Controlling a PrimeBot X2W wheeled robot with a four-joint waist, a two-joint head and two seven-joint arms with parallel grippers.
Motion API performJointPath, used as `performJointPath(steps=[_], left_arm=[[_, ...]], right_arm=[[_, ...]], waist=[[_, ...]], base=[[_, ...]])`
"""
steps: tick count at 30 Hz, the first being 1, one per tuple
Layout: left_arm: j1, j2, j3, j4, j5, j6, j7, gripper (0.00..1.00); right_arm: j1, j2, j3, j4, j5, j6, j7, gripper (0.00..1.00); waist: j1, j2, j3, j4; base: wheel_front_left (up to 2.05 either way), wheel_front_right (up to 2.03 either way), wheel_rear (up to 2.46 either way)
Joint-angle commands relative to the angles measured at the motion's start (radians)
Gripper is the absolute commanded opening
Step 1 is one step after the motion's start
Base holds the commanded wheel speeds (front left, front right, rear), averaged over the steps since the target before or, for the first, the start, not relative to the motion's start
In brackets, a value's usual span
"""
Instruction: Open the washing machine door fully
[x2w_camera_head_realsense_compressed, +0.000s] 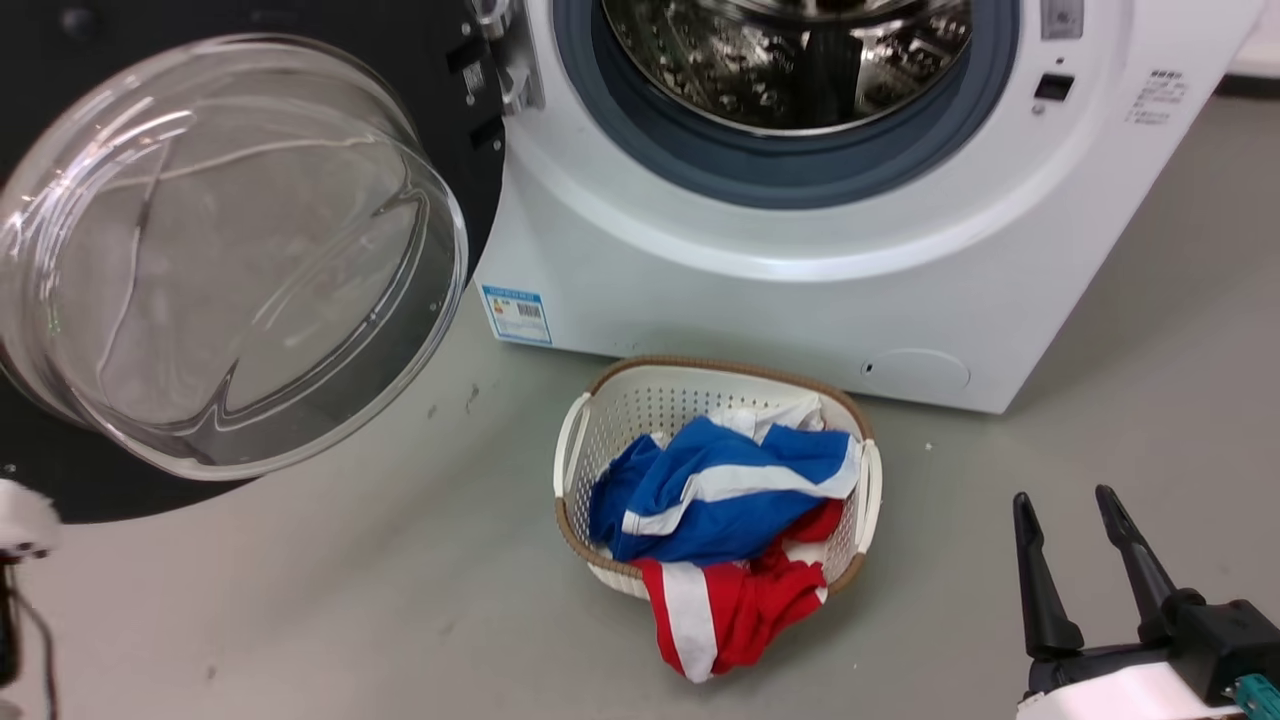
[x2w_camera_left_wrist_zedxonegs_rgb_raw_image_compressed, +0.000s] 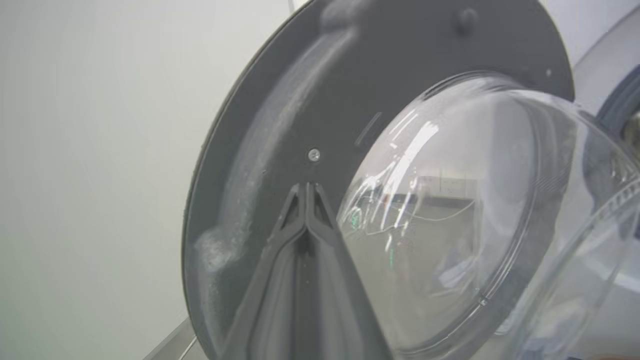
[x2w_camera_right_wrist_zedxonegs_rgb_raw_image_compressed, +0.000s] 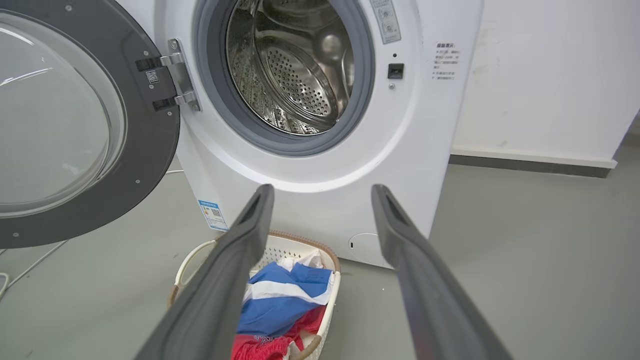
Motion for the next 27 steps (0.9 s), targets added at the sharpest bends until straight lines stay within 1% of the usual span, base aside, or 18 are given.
performJointPath(steps=[1, 2, 3, 4, 5, 6, 7, 9, 12, 17, 23, 27], left_arm=[[0.033, -0.039, -0.009, -0.083, 0.029, -0.001, -0.002, 0.0], [0.044, -0.052, -0.015, -0.123, 0.042, 0.001, -0.002, 0.0], [0.052, -0.065, -0.023, -0.16, 0.054, 0.005, -0.002, 0.09], [0.052, -0.065, -0.023, -0.16, 0.054, 0.005, -0.002, 0.09], [0.062, -0.078, -0.035, -0.195, 0.066, 0.004, -0.002, 0.23], [0.073, -0.094, -0.049, -0.23, 0.077, 0.003, -0.002, 0.5], [0.081, -0.109, -0.063, -0.264, 0.087, 0.007, -0.002, 1.0], [0.106, -0.137, -0.096, -0.32, 0.103, 0.009, -0.002, 1.0], [0.139, -0.161, -0.134, -0.382, 0.121, 0.01, 0.0, 1.0], [0.194, -0.211, -0.196, -0.434, 0.115, 0.002, 0.021, 1.0], [0.248, -0.277, -0.242, -0.404, 0.095, 0.012, 0.023, 1.0], [0.286, -0.309, -0.26, -0.368, 0.081, 0.012, 0.013, 1.0]], right_arm=[[0.017, 0.001, -0.009, -0.016, 0.004, 0.0, -0.002, 1.0], [0.022, 0.001, -0.011, -0.021, 0.005, 0.0, -0.002, 1.0], [0.027, 0.001, -0.013, -0.025, 0.005, 0.0, -0.002, 1.0], [0.027, 0.001, -0.013, -0.025, 0.005, 0.0, -0.002, 1.0], [0.031, 0.001, -0.014, -0.03, 0.006, 0.0, -0.002, 1.0], [0.034, 0.001, -0.013, -0.033, 0.007, 0.0, -0.002, 1.0], [0.039, 0.001, -0.012, -0.034, 0.007, 0.0, -0.002, 1.0], [0.049, 0.001, -0.012, -0.037, 0.006, 0.0, -0.002, 1.0], [0.056, 0.001, -0.007, -0.042, 0.008, 0.0, -0.002, 1.0], [0.063, 0.001, -0.009, -0.064, 0.004, 0.0, -0.002, 1.0], [0.065, 0.001, -0.002, -0.099, -0.007, 0.0, -0.002, 1.0], [0.07, 0.001, 0.005, -0.119, -0.007, 0.0, -0.002, 1.0]], waist=[[-0.0001, 0.0, -0.041, -0.004], [-0.0001, 0.0, -0.051, -0.005], [-0.0001, 0.0, -0.06, -0.007], [-0.0001, 0.0, -0.06, -0.007], [-0.0001, 0.0, -0.068, -0.009], [-0.0001, 0.0, -0.075, -0.012], [-0.0001, 0.0, -0.082, -0.015], [-0.0001, 0.0, -0.096, -0.022], [-0.0001, 0.0, -0.111, -0.036], [-0.0001, 0.0, -0.119, -0.066], [-0.0001, 0.0, -0.112, -0.106], [-0.0001, 0.0, -0.105, -0.135]], base=[[0.0, 0.0, 0.0], [0.0, 0.0, 0.0], [0.0, 0.0, 0.0], [0.0, 0.0, 0.0], [0.0, 0.0, 0.0], [0.0, 0.0, 0.0], [0.0, 0.0, 0.0], [0.0, 0.0, 0.0], [0.0, 0.0, 0.0], [0.0, 0.0, 0.0], [0.0, 0.0, 0.0], [0.0, 0.0, 0.0]])
